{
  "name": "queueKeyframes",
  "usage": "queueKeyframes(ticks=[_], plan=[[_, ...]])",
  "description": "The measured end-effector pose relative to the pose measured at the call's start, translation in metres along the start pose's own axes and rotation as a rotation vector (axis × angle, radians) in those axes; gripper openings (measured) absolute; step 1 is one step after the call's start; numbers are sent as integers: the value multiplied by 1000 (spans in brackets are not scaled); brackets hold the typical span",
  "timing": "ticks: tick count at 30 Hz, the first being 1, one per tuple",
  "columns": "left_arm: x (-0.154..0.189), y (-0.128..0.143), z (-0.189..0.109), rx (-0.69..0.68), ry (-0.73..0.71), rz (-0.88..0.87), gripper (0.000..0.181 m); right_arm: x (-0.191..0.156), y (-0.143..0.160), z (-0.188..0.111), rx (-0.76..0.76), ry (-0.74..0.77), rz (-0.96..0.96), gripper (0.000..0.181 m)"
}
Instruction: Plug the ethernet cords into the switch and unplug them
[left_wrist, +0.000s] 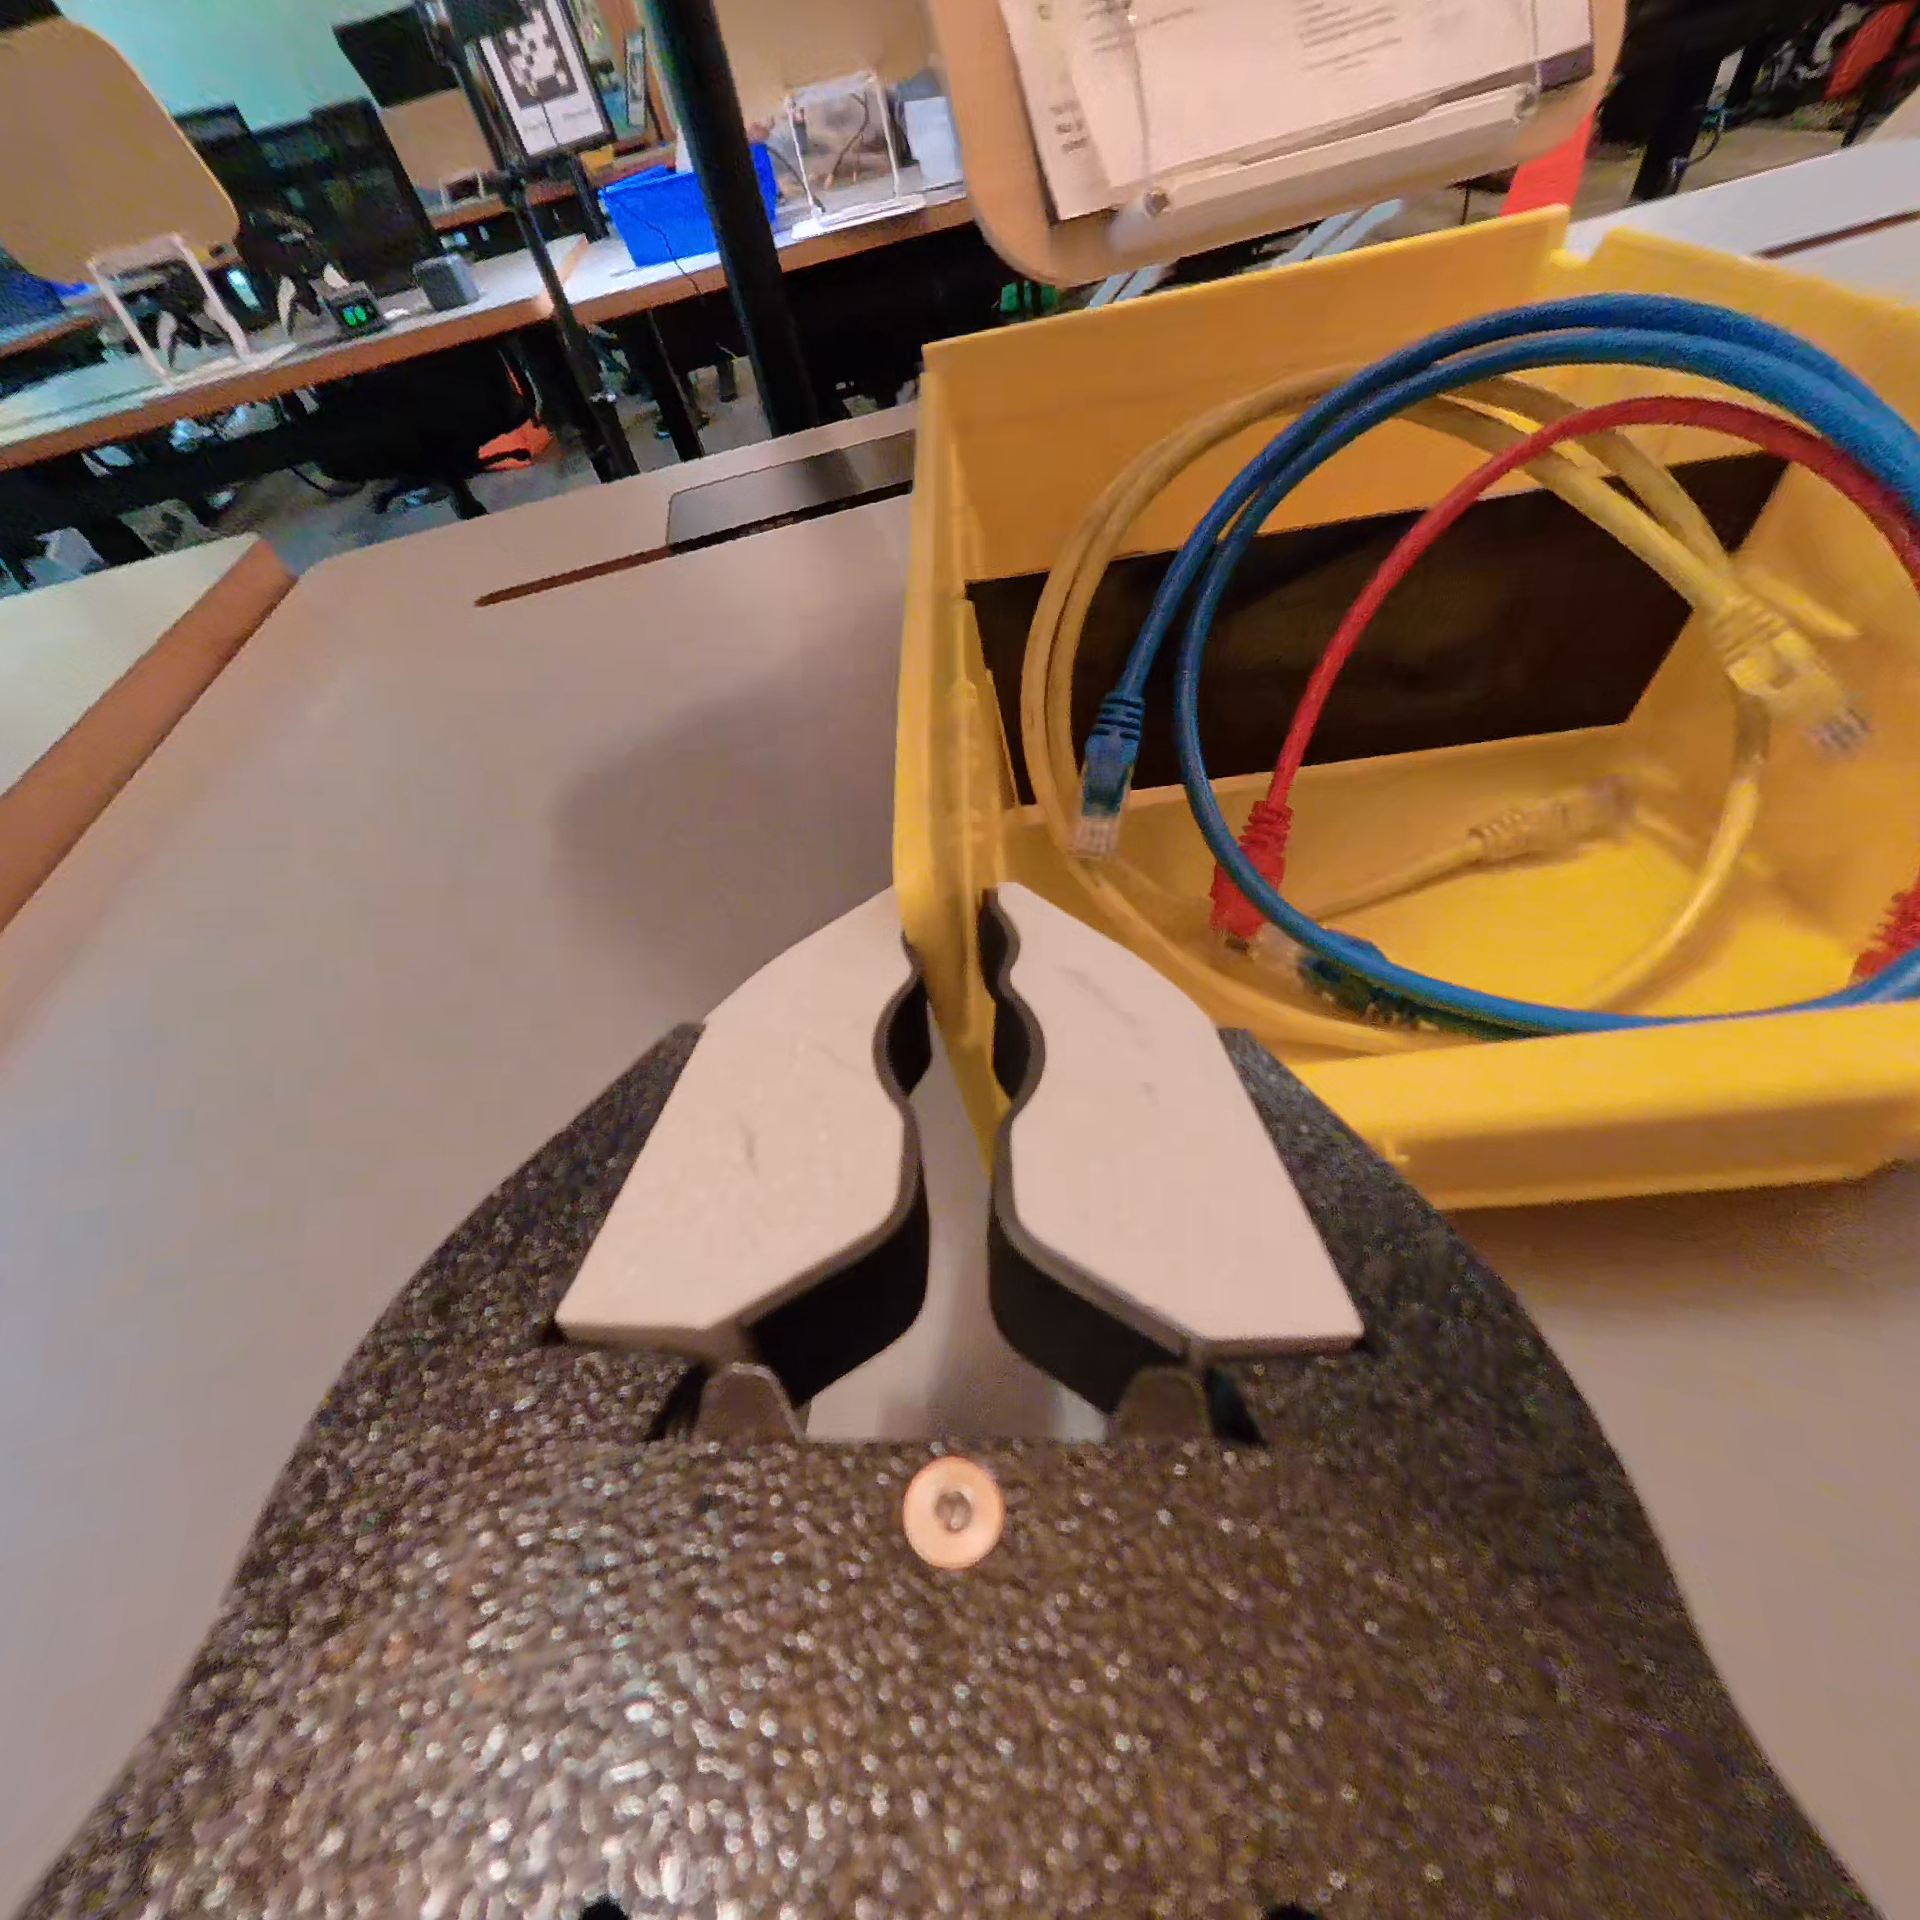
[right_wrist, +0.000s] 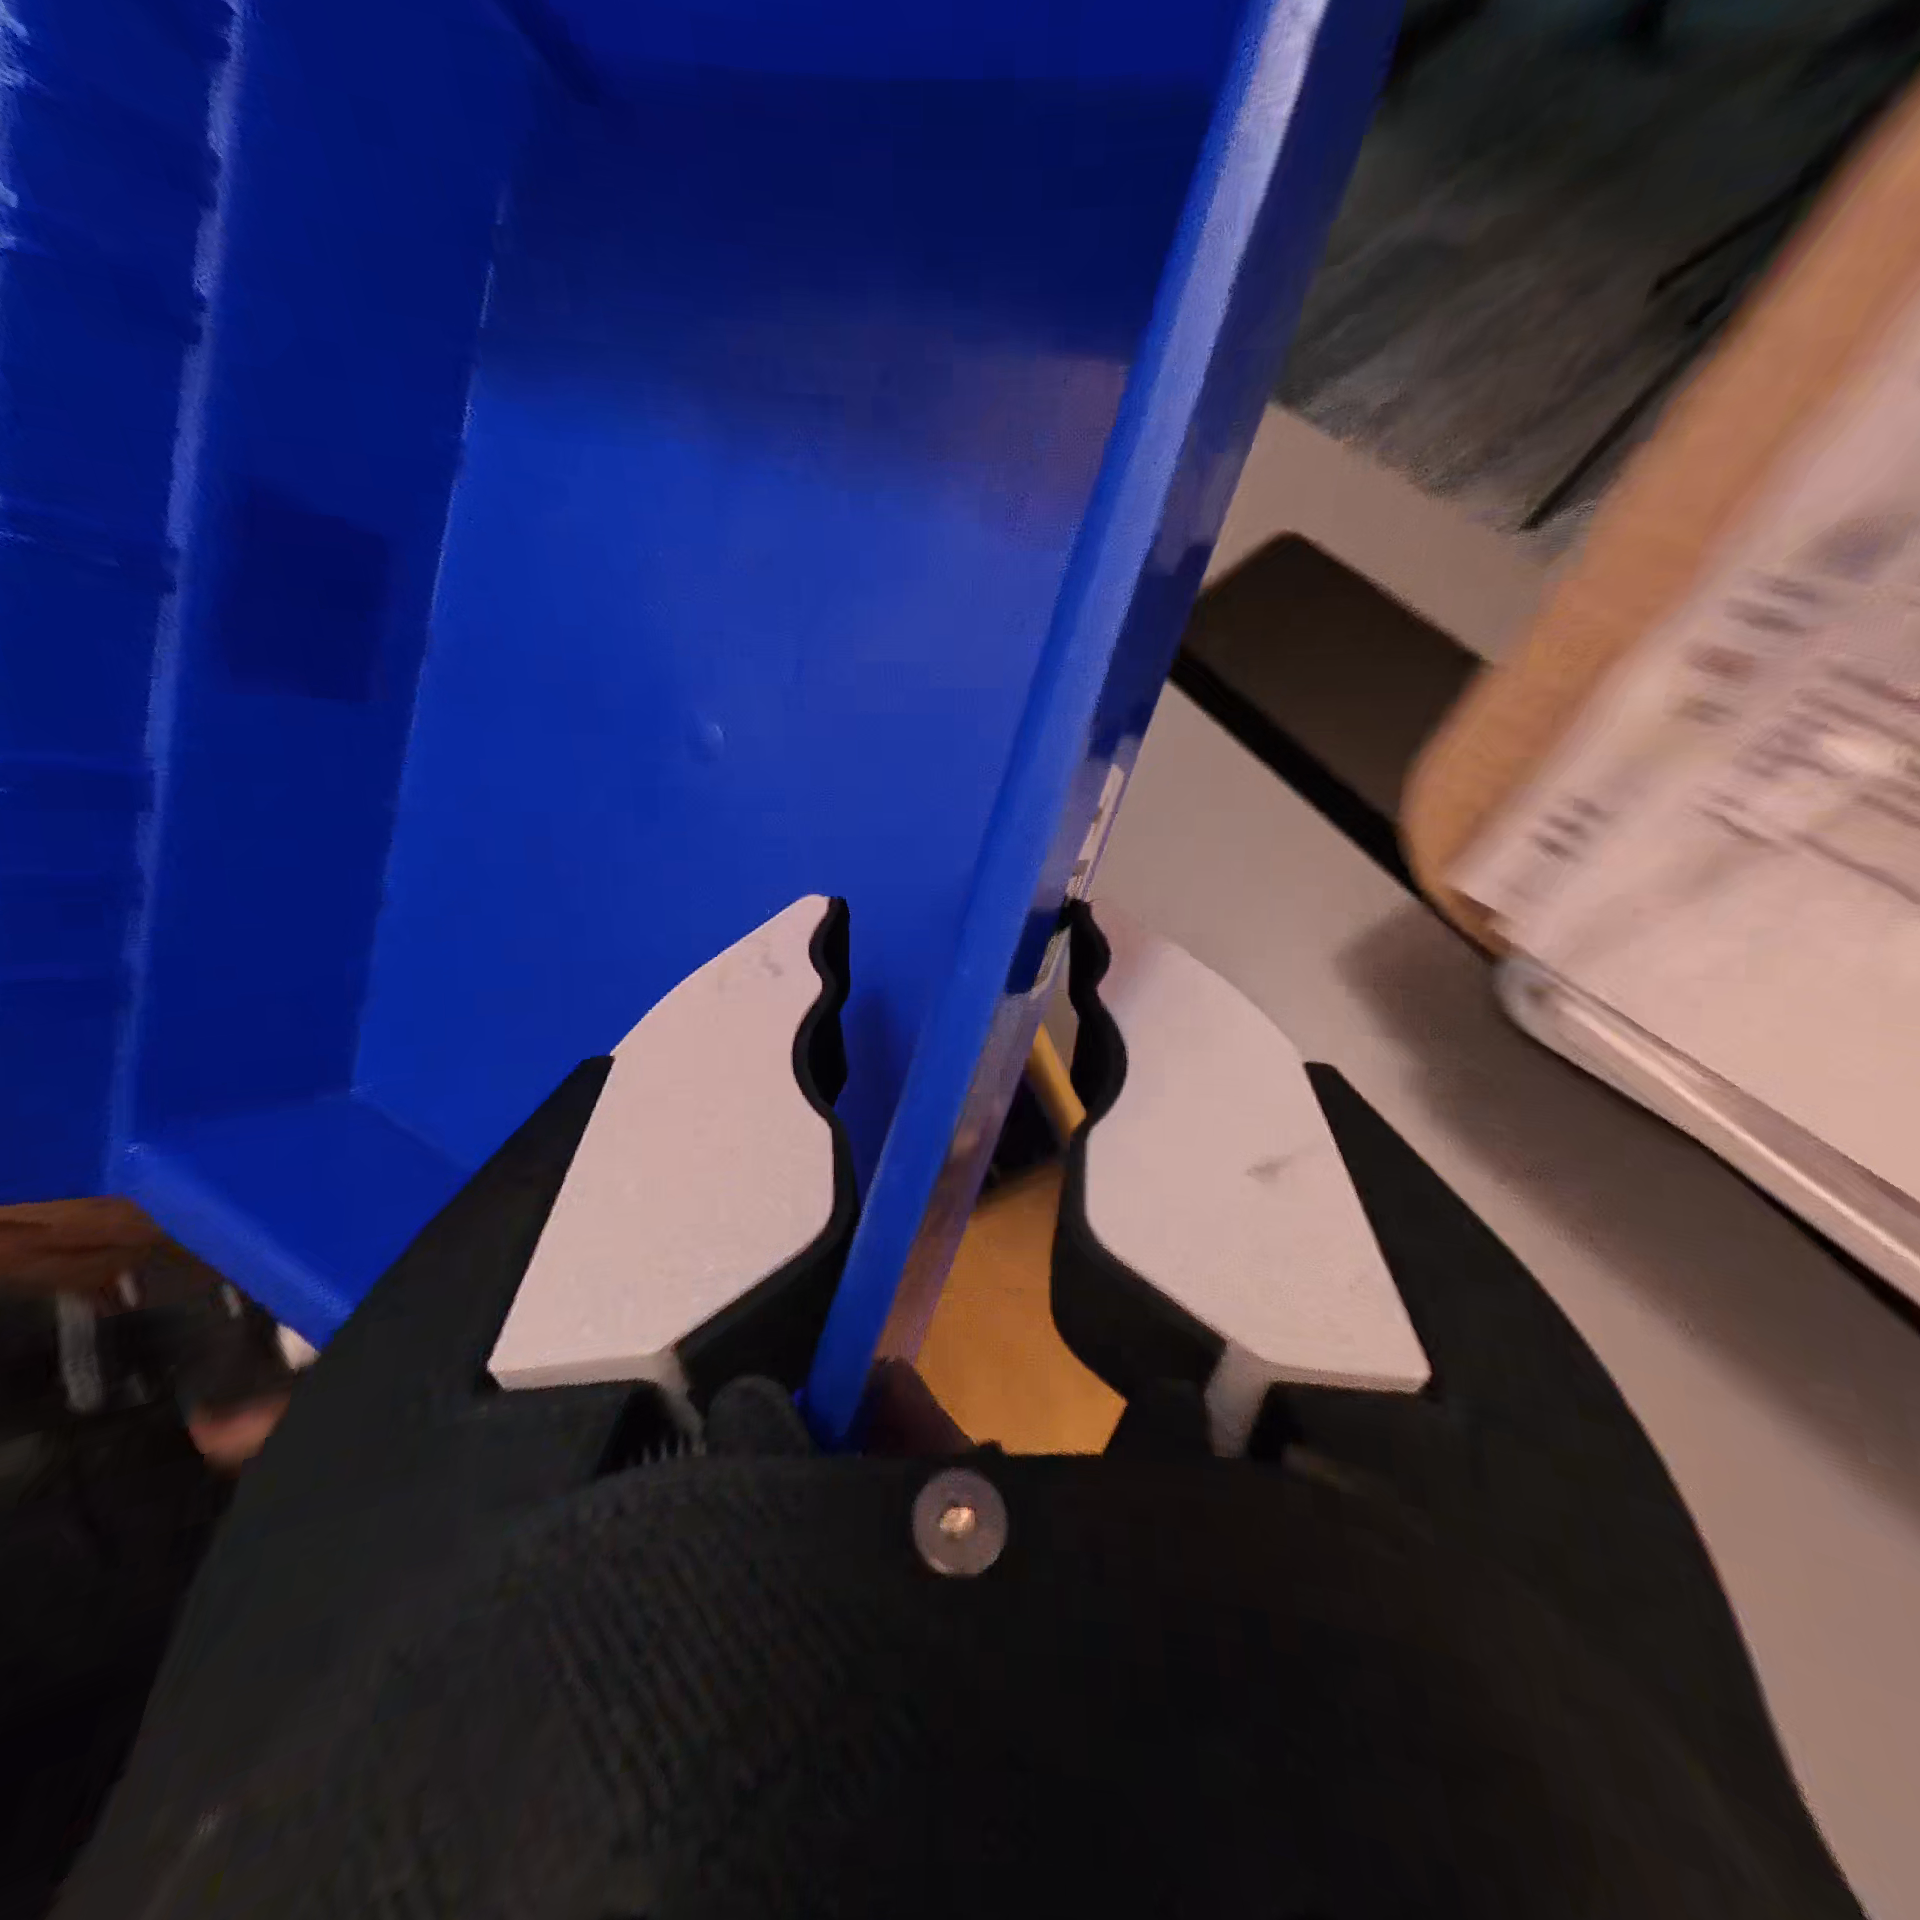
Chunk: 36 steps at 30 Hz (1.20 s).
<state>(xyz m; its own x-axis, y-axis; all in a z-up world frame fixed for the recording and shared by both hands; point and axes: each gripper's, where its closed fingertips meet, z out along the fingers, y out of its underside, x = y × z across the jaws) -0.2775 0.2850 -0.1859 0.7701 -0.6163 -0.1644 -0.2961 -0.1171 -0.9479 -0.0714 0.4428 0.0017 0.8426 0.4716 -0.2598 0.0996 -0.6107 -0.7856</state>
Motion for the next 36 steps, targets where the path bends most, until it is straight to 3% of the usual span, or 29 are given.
queueKeyframes(ticks=[4,7,10,14,19,25,32,35,36], plan=[[-44,5,12,-15,30,-108,7,93,70,-116,-1,153,-2,41],[-87,9,20,-37,23,-222,8,161,150,-192,-29,242,110,40],[-128,15,28,-64,-23,-198,9,217,232,-252,-34,307,276,39],[-182,19,47,-89,-102,-182,10,270,324,-302,-73,426,457,40],[-230,19,78,-82,-195,-166,10,305,400,-321,-204,510,537,40],[-264,21,93,-109,-231,-102,7,319,424,-314,-219,424,576,40],[-288,25,99,-181,-275,-92,11,332,418,-313,-191,414,557,42],[-290,28,99,-280,-254,-102,15,342,412,-339,-186,587,499,70],[-291,24,96,-312,-253,-91,29,346,397,-360,-128,699,448,80]])
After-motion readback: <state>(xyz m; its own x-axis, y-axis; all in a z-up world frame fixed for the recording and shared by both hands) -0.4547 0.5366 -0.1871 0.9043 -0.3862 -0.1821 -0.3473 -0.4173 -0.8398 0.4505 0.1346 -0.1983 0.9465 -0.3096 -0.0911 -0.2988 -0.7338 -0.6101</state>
